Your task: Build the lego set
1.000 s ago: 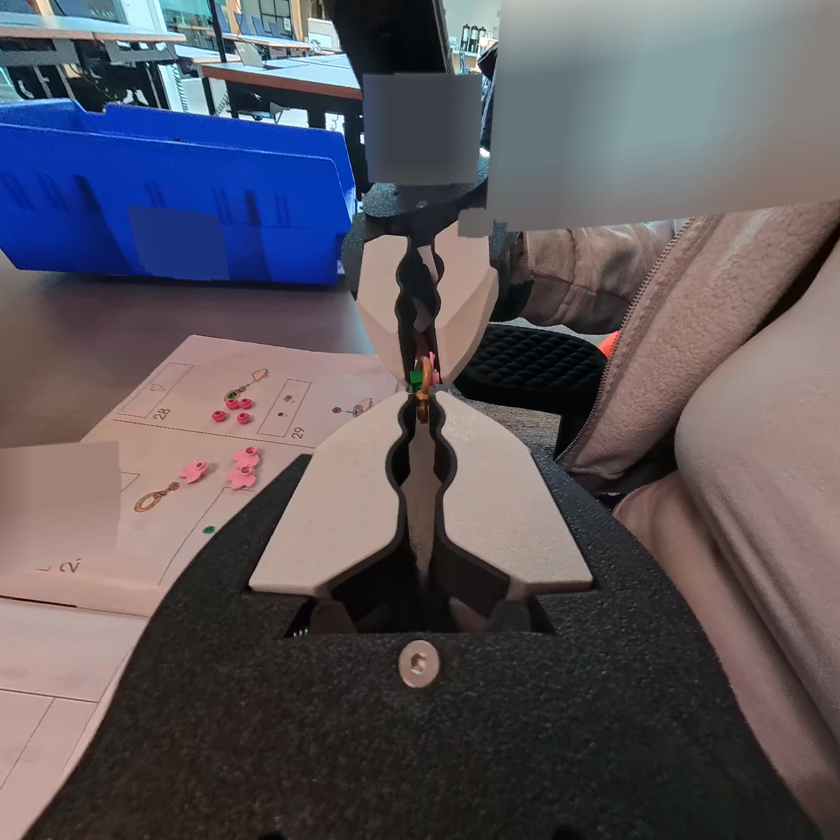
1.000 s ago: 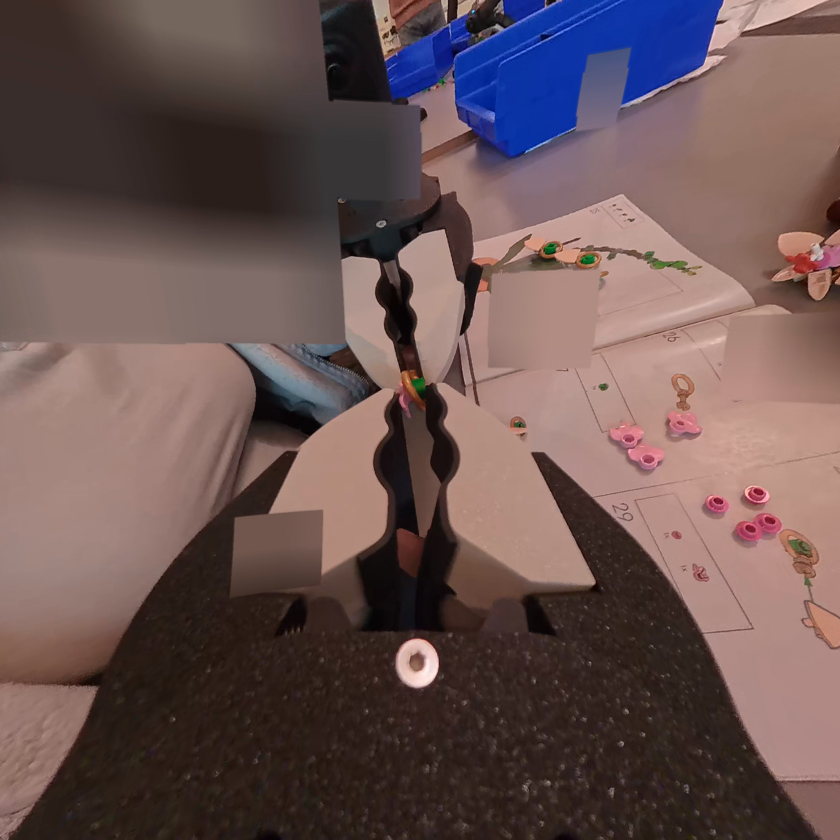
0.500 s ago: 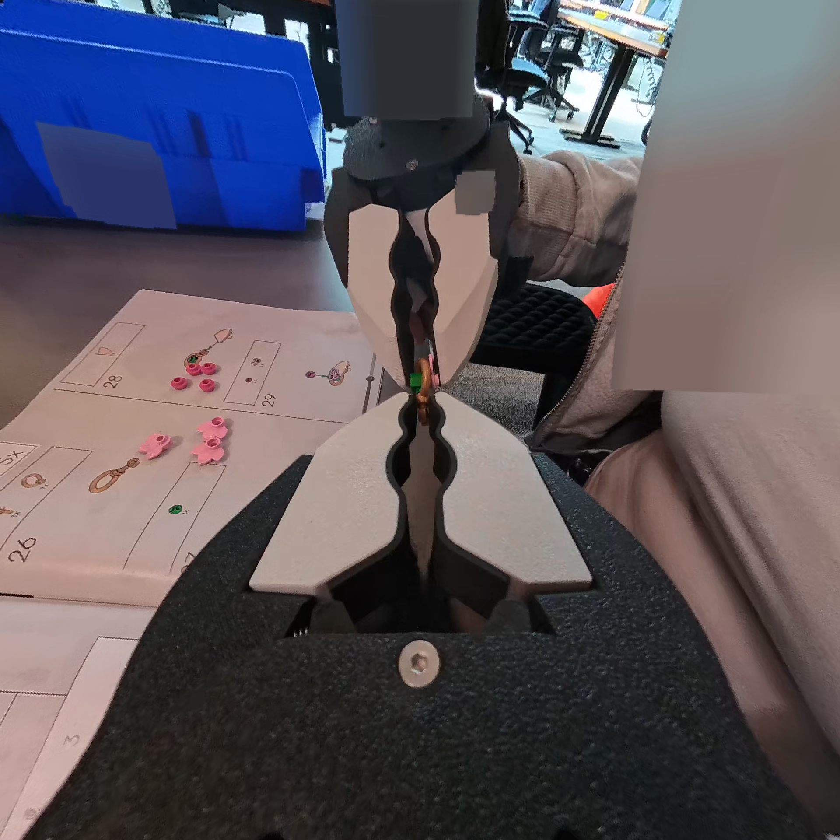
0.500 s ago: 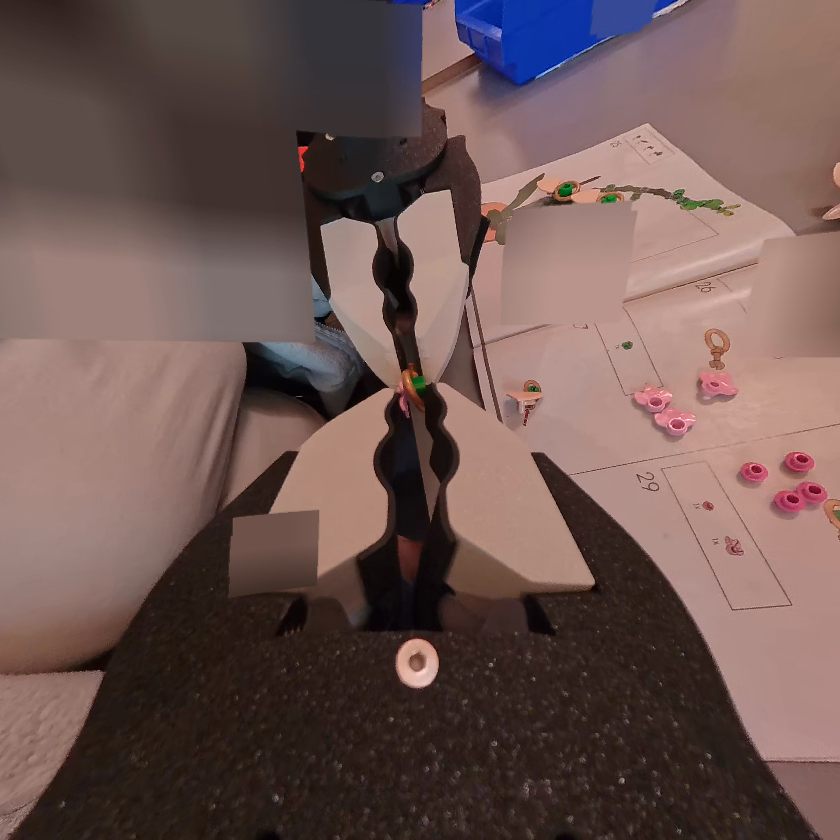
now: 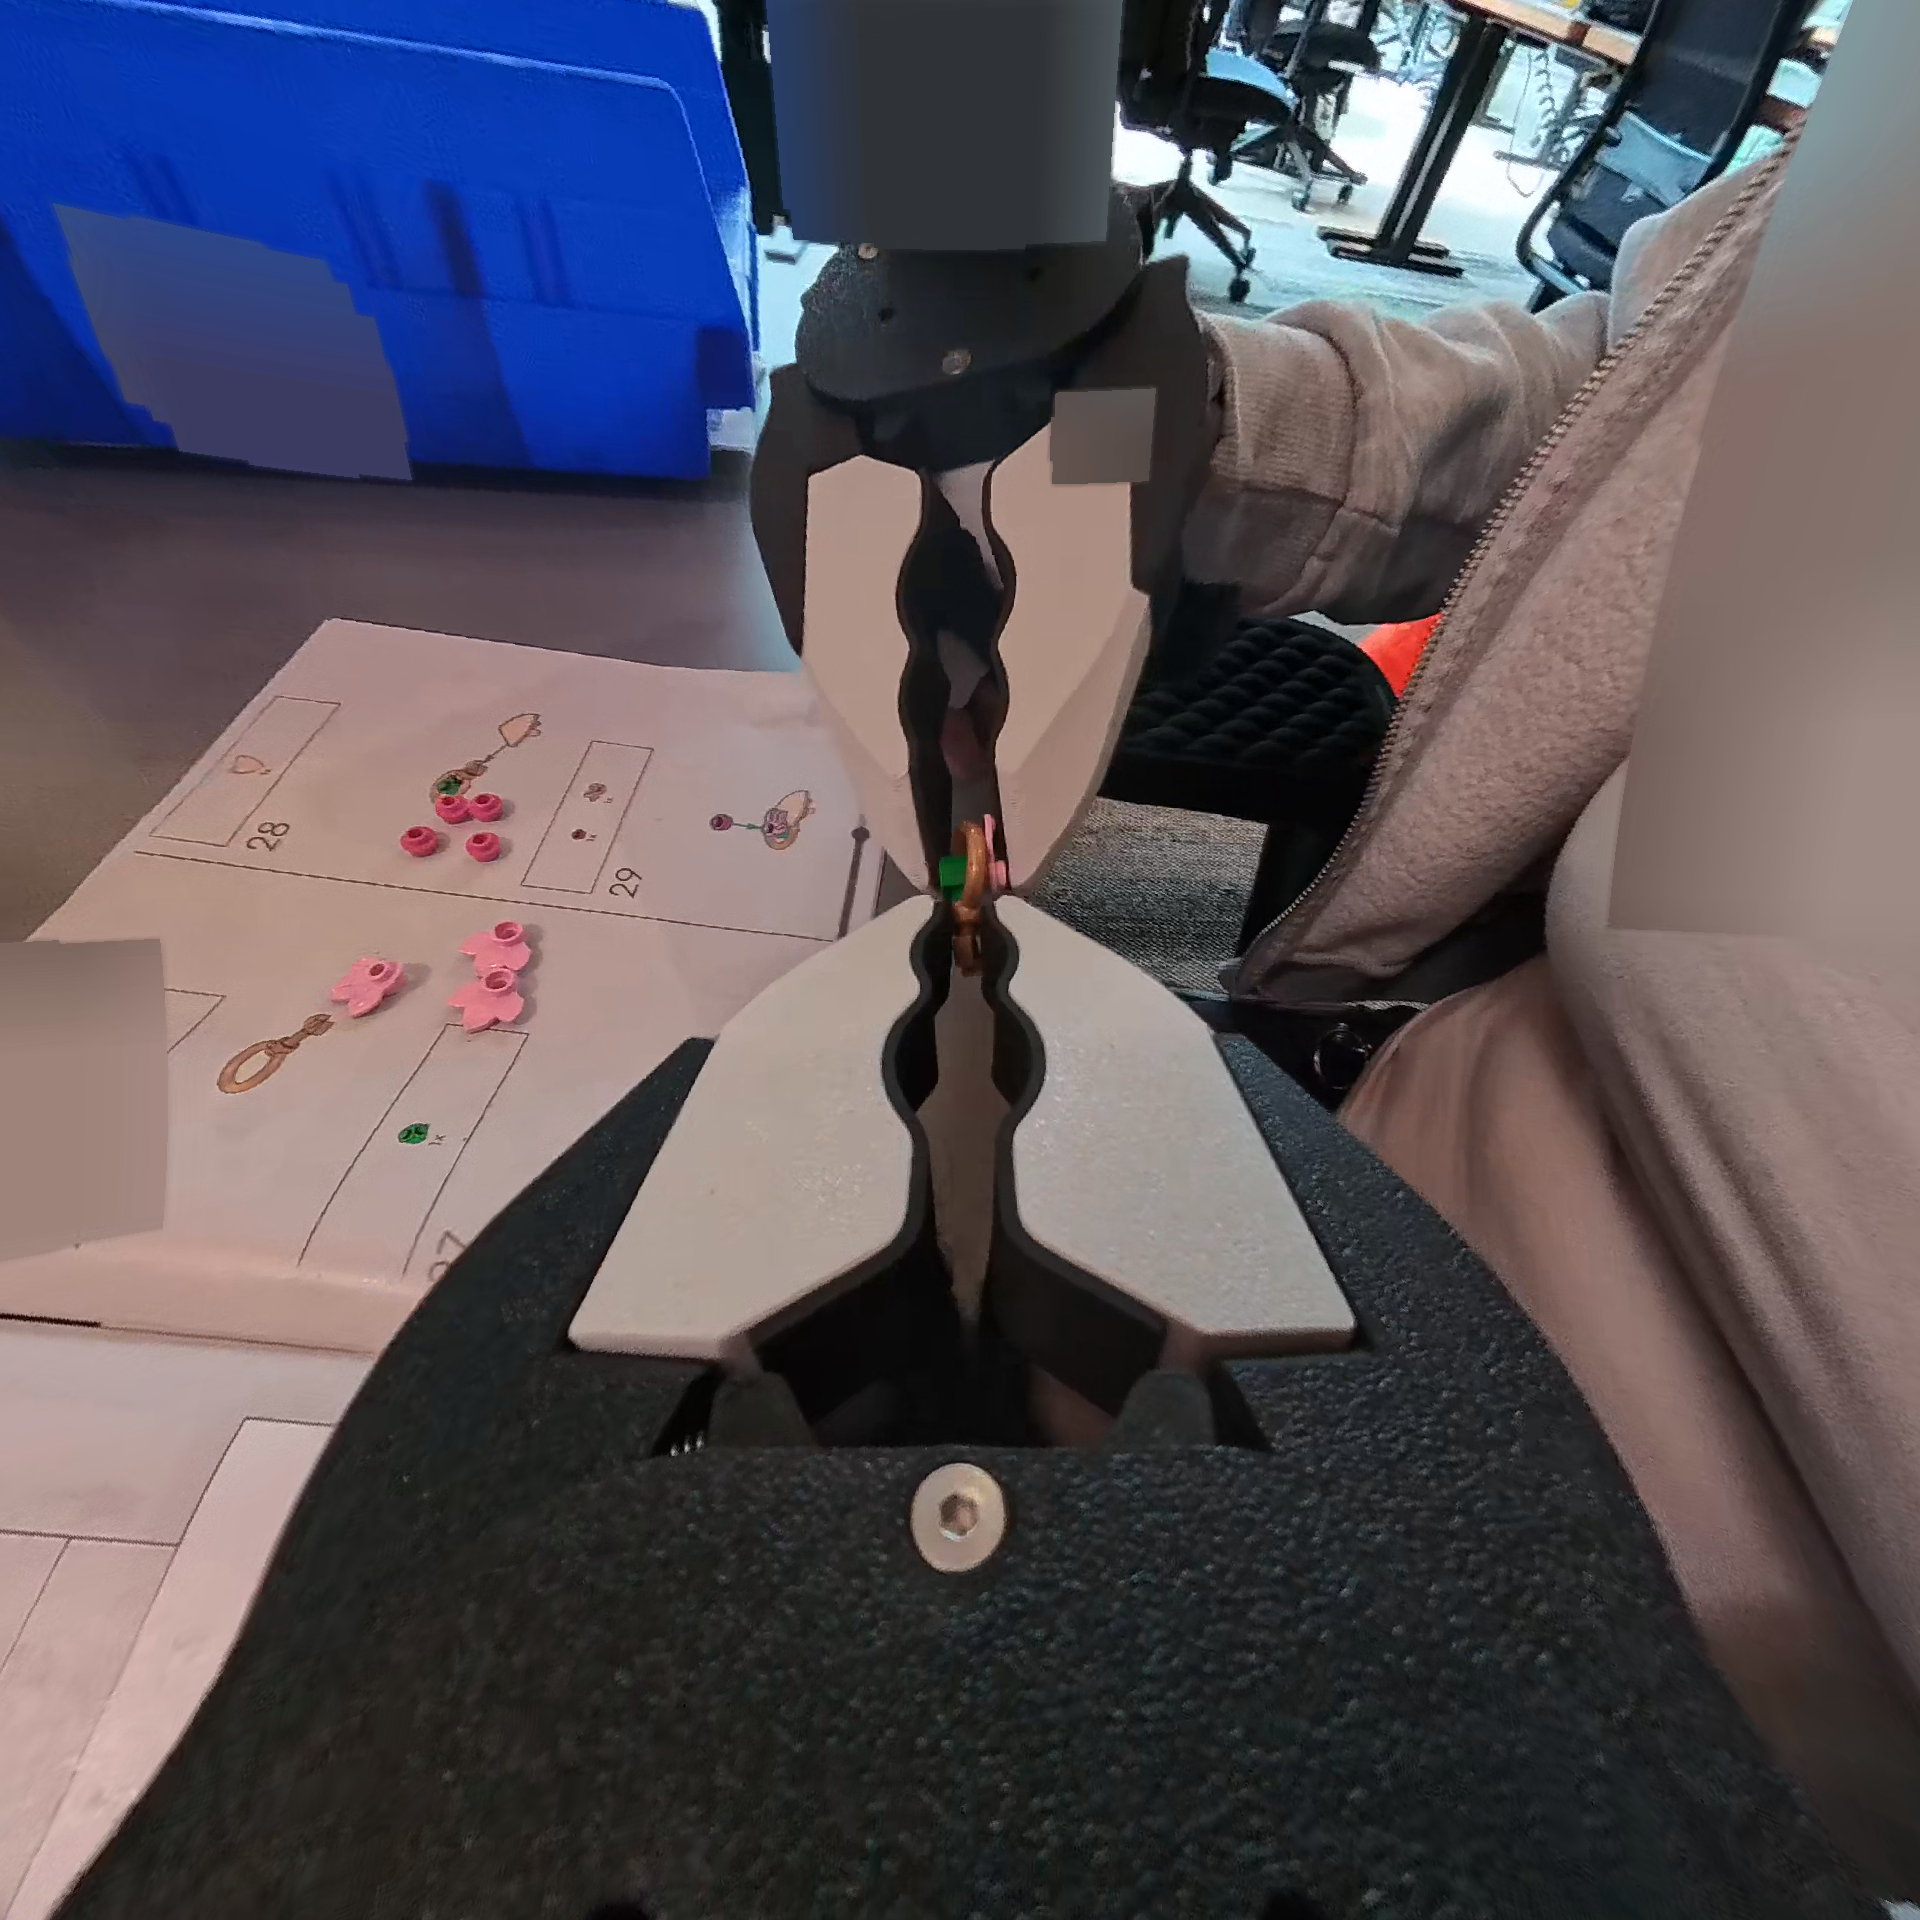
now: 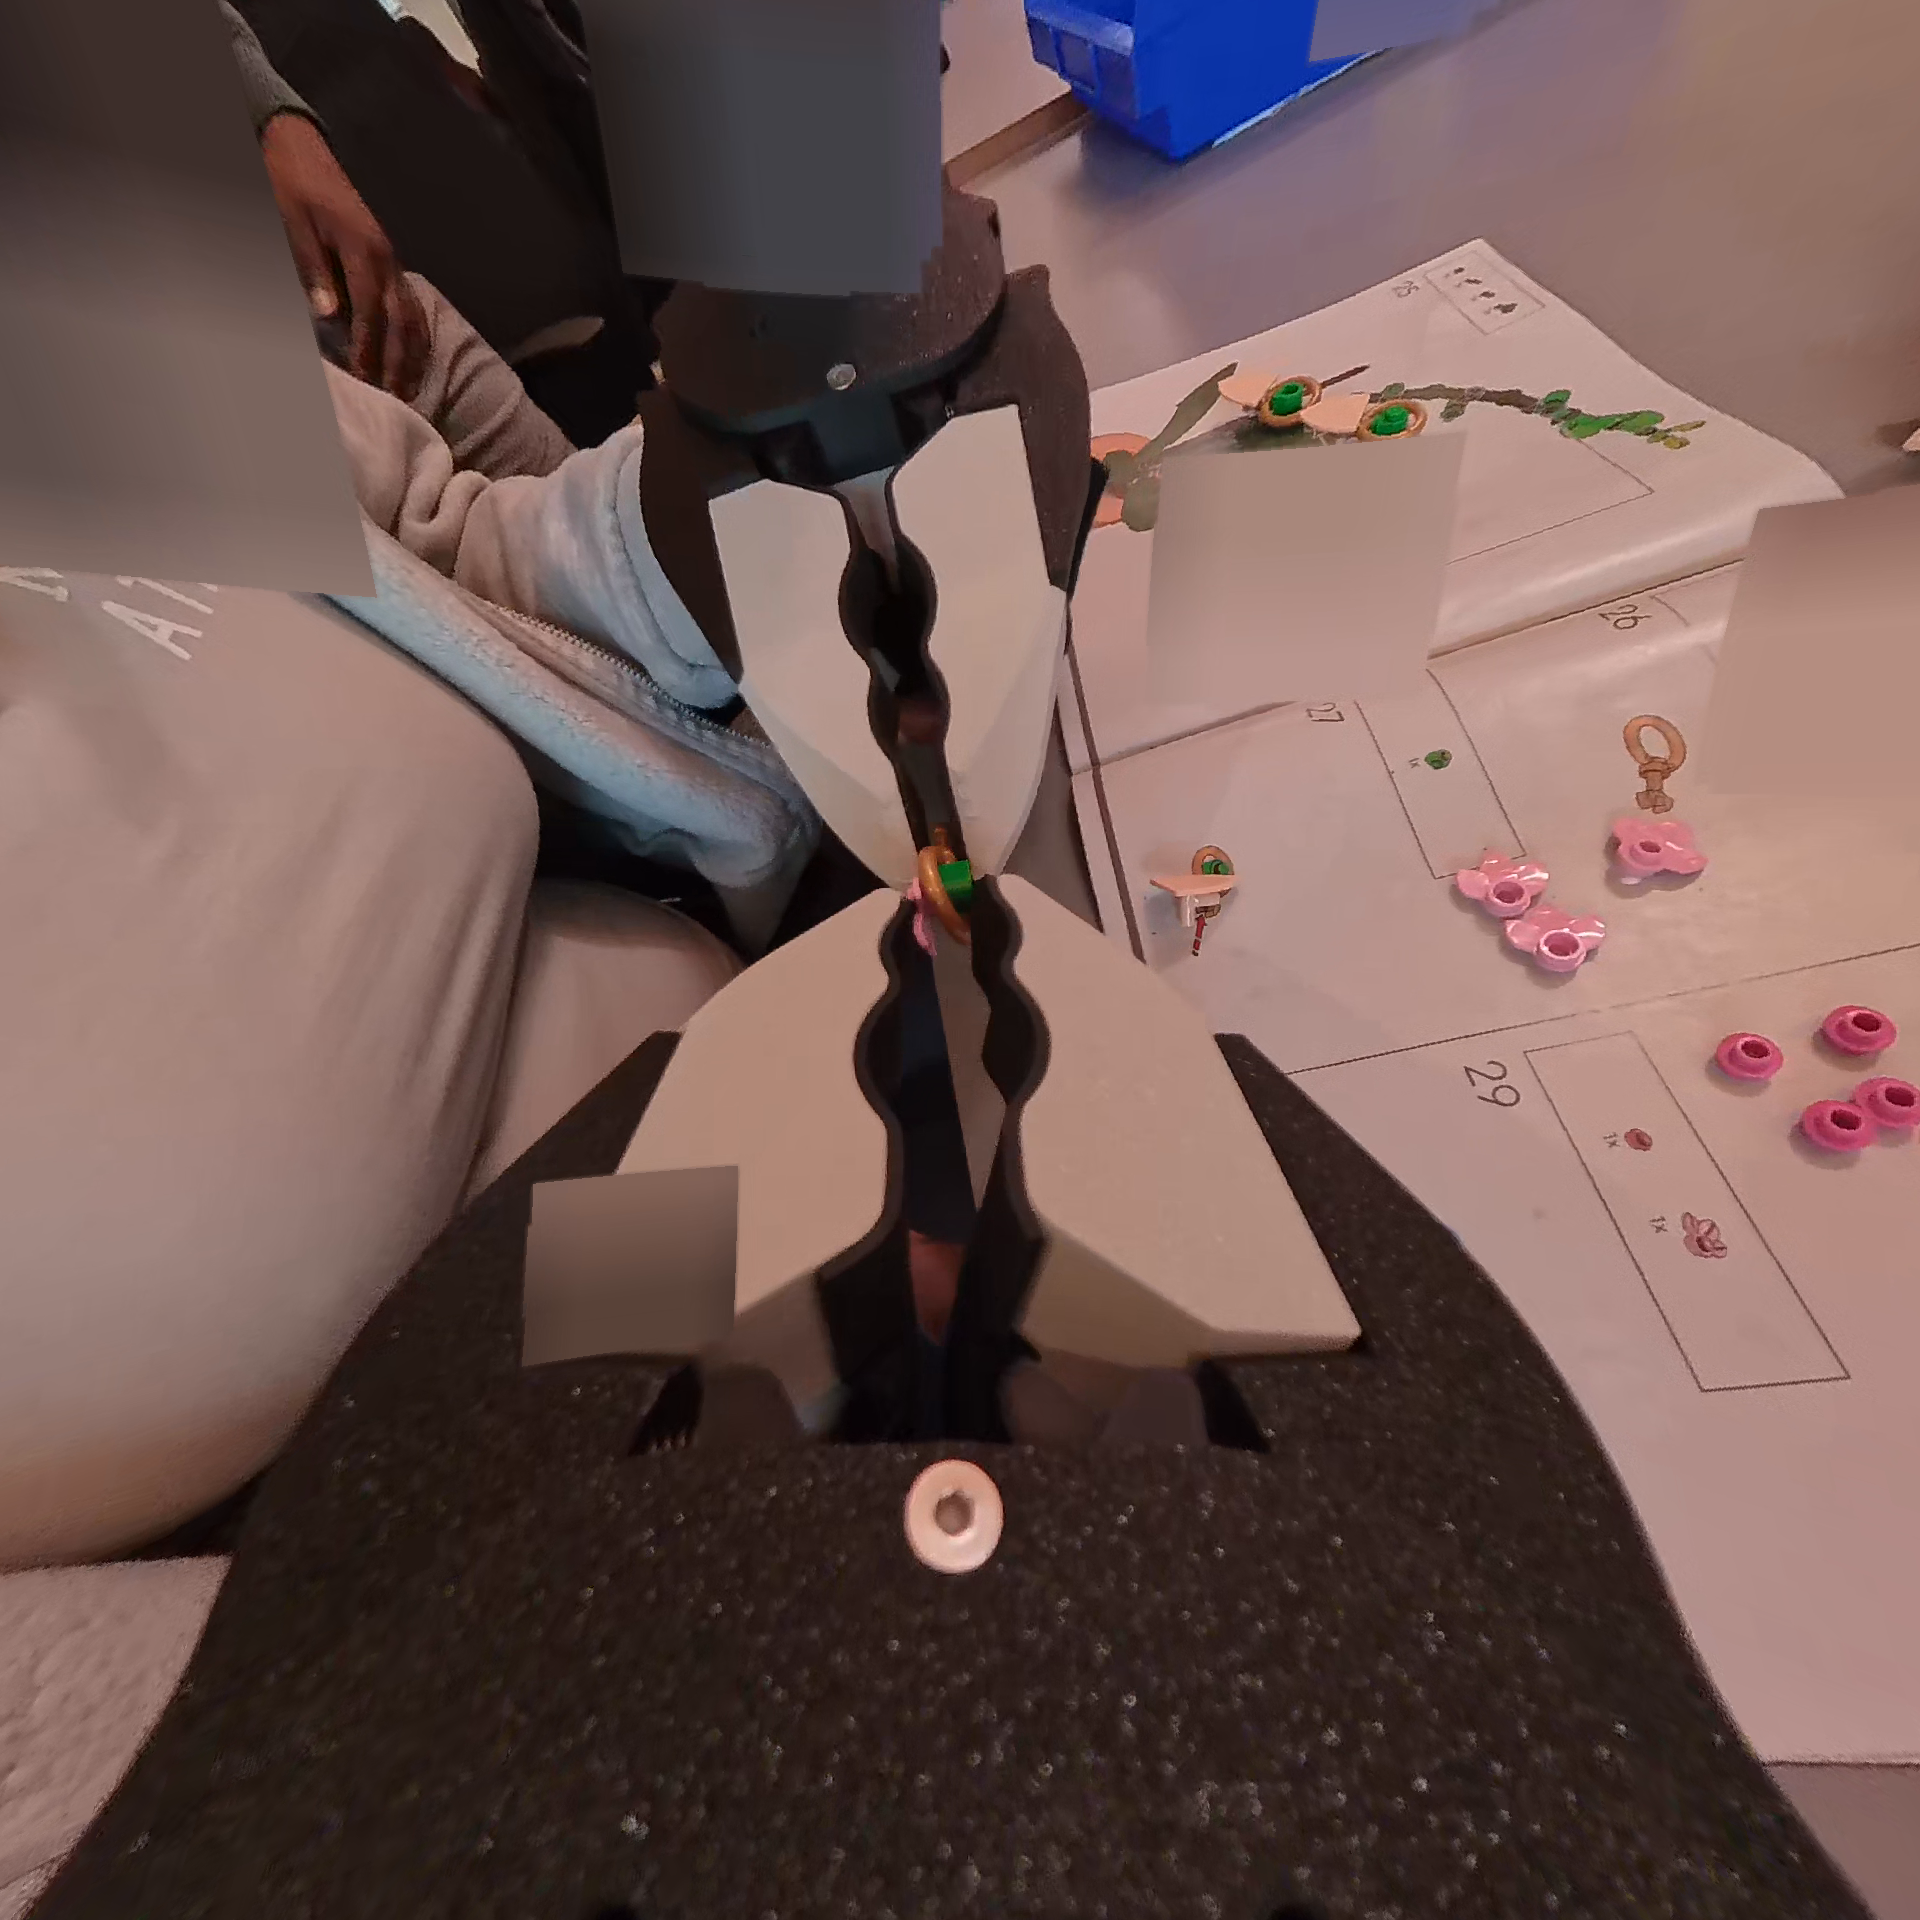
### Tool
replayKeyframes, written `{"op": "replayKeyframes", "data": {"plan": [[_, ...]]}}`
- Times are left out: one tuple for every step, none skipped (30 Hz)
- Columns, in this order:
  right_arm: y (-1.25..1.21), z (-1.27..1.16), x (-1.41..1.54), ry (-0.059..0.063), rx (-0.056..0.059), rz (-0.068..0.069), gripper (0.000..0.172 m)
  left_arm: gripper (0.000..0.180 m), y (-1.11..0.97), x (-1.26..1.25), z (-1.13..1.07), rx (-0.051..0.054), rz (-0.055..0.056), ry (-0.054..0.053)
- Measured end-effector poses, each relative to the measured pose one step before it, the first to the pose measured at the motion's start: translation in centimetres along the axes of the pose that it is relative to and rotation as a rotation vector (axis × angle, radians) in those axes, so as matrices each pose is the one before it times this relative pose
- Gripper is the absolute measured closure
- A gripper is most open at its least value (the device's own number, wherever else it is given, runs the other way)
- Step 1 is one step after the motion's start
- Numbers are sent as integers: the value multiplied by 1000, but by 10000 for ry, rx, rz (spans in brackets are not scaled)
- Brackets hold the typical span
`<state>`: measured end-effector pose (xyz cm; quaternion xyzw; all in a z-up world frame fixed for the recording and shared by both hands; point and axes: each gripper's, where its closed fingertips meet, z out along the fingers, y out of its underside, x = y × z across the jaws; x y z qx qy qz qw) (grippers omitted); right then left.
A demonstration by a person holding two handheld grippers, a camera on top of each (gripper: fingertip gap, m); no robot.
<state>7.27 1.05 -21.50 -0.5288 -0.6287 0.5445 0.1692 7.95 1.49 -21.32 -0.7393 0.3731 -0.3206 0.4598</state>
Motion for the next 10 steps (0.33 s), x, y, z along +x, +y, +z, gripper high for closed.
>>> {"op": "replayKeyframes", "data": {"plan": [[-245, -76, 17, -26, 120, 54, 163, 175, -197, -34, -141, 95, 81, -73], [-390, -64, -75, -96, 181, 146, 163, 173, -380, -76, -250, 125, 214, -134], [-547, -42, -104, -192, 328, 310, 163, 162, -582, -228, -380, 221, 464, -297], [-485, 38, 20, -215, 335, 615, 163, 153, -647, -290, -489, 255, 676, -370], [-477, 56, 186, -191, 369, 810, 162, 147, -552, -299, -510, 225, 797, -388], [-532, 46, 120, -270, 425, 976, 162, 142, -446, -220, -435, 213, 832, -356], [-426, 114, -228, -489, 340, 1070, 162, 140, -299, -184, -355, 175, 836, -367], [-401, 167, -196, -412, 316, 1042, 162, 138, -72, -393, -269, 45, 764, -515], [-159, 225, -244, -403, 179, 901, 162, 139, 163, -251, -194, -94, 671, -367], [113, 292, -212, -345, -13, 830, 162, 140, 292, 177, -119, -173, 589, -33]]}}
